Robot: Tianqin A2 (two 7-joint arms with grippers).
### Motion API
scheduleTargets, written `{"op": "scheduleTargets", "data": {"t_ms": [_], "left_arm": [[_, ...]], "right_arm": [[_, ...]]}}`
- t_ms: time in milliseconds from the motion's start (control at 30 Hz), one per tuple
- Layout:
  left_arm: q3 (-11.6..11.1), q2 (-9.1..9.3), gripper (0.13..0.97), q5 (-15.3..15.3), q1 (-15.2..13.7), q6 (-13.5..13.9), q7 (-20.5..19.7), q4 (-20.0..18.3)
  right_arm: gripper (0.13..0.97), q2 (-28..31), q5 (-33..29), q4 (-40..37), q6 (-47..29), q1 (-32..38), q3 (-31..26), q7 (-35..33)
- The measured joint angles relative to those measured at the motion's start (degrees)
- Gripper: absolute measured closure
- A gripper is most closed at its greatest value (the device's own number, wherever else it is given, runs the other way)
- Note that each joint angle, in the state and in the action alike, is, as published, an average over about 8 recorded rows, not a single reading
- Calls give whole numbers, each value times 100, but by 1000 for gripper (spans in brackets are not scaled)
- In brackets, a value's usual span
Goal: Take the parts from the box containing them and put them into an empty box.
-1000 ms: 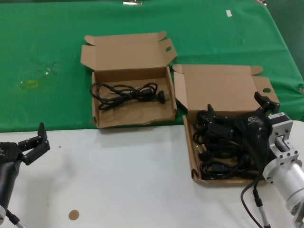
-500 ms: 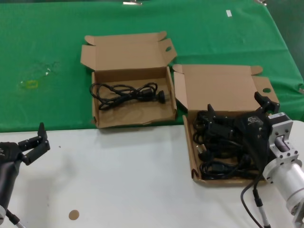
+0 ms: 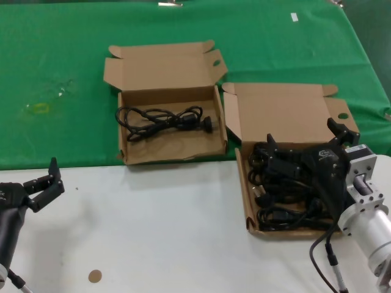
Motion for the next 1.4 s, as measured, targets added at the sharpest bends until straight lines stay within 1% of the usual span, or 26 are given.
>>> {"op": "scheduleTargets", "data": {"t_ms": [1400], "left_arm": [[0,0,132,0,0,0,0,0]], "right_arm": [[129,0,0,0,0,0,0,0]]}}
